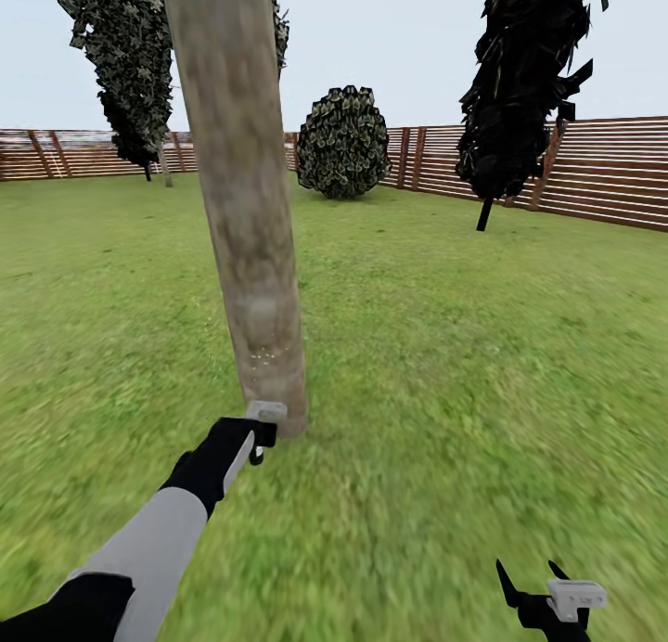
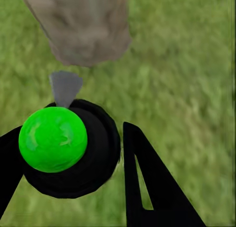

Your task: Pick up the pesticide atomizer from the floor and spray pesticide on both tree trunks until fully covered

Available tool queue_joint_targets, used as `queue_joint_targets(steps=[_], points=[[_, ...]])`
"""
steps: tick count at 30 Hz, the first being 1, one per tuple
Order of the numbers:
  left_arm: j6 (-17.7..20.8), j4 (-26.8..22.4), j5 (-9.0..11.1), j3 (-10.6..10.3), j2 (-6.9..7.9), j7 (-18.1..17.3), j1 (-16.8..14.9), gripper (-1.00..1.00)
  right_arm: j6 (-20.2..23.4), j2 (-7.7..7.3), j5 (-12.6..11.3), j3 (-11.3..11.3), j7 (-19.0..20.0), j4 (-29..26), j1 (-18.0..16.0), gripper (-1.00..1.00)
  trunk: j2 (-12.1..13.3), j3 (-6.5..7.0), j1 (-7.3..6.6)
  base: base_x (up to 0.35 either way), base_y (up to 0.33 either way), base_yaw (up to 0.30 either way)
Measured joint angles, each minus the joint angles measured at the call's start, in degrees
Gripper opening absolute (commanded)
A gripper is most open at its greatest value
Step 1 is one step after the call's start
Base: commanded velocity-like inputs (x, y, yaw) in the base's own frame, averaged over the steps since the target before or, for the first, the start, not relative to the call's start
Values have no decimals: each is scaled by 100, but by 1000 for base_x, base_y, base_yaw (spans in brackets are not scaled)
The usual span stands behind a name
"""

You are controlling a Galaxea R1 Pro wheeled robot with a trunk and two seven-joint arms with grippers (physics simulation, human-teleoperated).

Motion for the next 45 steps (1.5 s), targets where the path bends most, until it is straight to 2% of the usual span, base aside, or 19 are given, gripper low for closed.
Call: queue_joint_targets(steps=[2, 6, 7, 8, 9, 10, 15, 17, 19, 21, 24, 25, 28, 32, 35, 37, 40, 43, 45], points=[[231, -1, -12, -65, -116, 7, -11, -100, 0, 0, 0, 0, 0, 1, 0, 100, 0, 0, 0, 0, 0, 0], [324, 6, -48, -59, -39, 8, -9, -100, 0, 0, 0, 0, 0, 2, -1, 100, 0, 0, 0, 0, 0, 0], [335, 6, -90, -42, 82, 15, -7, -100, 0, 0, 1, 0, 0, 2, 0, 100, 0, 0, 0, 0, 0, 0], [342, 9, 36, -29, 377, 6, -4, -100, 1, 0, -1, 0, 0, 2, -1, 100, 0, 0, 0, 0, 0, 0], [349, 12, -104, -10, 606, 2, -6, -100, -2, 0, 3, 0, -2, 2, -1, 100, 0, 0, 0, 0, 0, 0], [349, 14, -21, -11, 611, -5, -5, -100, -1, 0, 2, 0, -2, 2, 1, 100, 0, 0, 0, 0, 0, 0], [356, 19, -64, -7, 819, -3, -4, -100, -1, 0, 2, -1, -2, 2, -1, 100, 0, 0, 0, 0, 0, -8], [365, 9, -53, 10, 1048, -12, -7, -100, -2, 0, 3, 0, -2, 1, 0, 100, 0, 0, 0, 0, 0, -190], [364, 7, 32, 115, 1135, -16, -7, -100, -2, -1, 3, -1, -2, 1, 0, 100, 0, 0, 0, 0, 0, -264], [364, 8, 91, 293, 1148, -24, -1, -100, -2, 0, 3, -1, -2, 1, 0, 100, 0, 0, 0, 0, 0, -163], [362, 25, 120, 350, 1079, -25, 7, -100, -1, 0, 3, 0, -2, 1, 1, 100, 0, 0, 0, 0, 0, -45], [362, 29, 127, 354, 1023, -27, 6, -100, -1, 0, 2, 0, -2, 1, 0, 100, 0, 0, 0, 0, 0, -10], [363, 20, 125, 347, 642, -24, 8, -100, -1, 0, 2, 0, -2, 1, 3, 100, 0, 0, 0, 0, 0, -3], [368, 5, 80, 215, 446, -29, 4, -100, 0, 0, 0, 0, 0, 2, -1, 100, 0, 0, 0, 0, 0, 0], [375, -1, 54, 216, 528, -27, 3, -100, 0, 0, 1, 0, 0, 2, 0, 100, 0, 0, 0, 0, 0, 0], [377, -1, 32, 228, 798, -23, 2, -100, -1, 0, 2, 0, -1, 2, 1, 100, 0, 0, 0, 0, 0, 0], [369, -1, 88, 240, 1008, -30, 3, -100, -1, 0, 2, 0, -2, 2, -1, 100, 0, 0, 0, 0, 0, 0], [351, 1, 97, 217, 995, -8, 10, -100, -1, 0, 3, 0, -1, 4, 1, 100, 0, 0, 0, -5, -51, 0], [349, 3, 110, 211, 880, -1, 13, -100, 0, 0, 3, -1, 0, 4, -1, 100, 0, 0, 1, -67, -205, 0]])
